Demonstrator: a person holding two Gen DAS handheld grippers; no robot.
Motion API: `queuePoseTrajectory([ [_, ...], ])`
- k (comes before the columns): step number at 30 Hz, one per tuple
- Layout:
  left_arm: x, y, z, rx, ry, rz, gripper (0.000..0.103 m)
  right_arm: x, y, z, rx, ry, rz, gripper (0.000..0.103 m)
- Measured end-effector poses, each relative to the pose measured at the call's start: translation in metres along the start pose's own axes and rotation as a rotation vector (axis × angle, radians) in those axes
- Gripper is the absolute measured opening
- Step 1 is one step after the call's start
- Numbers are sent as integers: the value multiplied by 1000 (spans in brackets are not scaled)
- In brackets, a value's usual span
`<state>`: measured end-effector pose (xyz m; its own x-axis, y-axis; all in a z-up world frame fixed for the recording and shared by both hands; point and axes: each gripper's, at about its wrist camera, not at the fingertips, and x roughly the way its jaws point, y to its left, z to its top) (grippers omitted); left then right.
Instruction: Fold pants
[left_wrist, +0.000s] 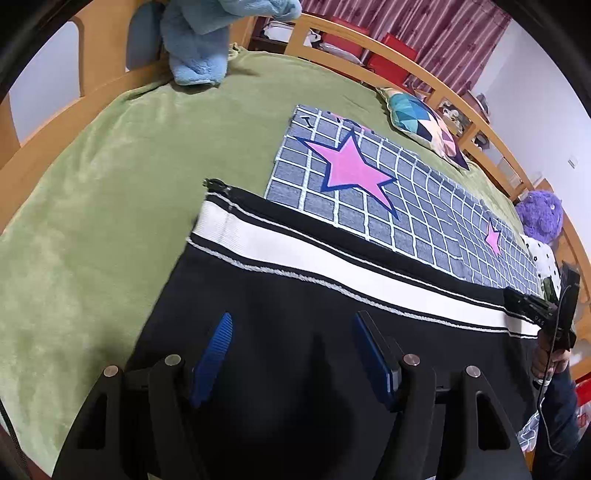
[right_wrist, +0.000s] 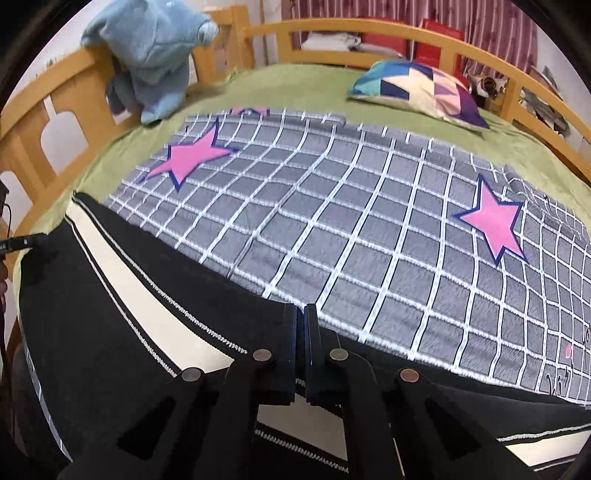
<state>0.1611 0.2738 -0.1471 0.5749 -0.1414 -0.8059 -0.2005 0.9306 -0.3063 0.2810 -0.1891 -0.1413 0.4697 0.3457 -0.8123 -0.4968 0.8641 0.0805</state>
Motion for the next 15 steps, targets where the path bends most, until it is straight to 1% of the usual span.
queuePoseTrajectory([
  [2, -1, 2, 2, -1, -4, 11, 66, 11, -3, 1, 10, 11, -3, 3],
  [4, -1, 5, 5, -3, -14, 28, 66, 32, -6, -2, 24, 57, -4, 3],
  [5, 0, 6, 7, -1, -16, 39, 66, 44, -5, -6, 22, 94, -9, 4],
  [6, 1, 6, 9, 5, -15, 51, 66, 49, -3, -8, 15, 106, -15, 6],
  [7, 2, 7, 10, 12, -18, 60, 66, 48, -2, -8, 12, 93, -21, 8],
  [10, 1, 13, 18, 16, -46, 113, 66, 38, -4, -2, 35, 104, -29, 12],
  [11, 1, 17, 21, 7, -53, 126, 65, 31, -2, -1, 29, 88, -47, 14],
  [13, 4, 24, 29, -9, -61, 143, 66, 19, 1, -2, 18, 61, -64, 22],
  [15, 11, 27, 40, -11, -75, 147, 66, 6, 5, -6, 24, 40, -74, 23],
])
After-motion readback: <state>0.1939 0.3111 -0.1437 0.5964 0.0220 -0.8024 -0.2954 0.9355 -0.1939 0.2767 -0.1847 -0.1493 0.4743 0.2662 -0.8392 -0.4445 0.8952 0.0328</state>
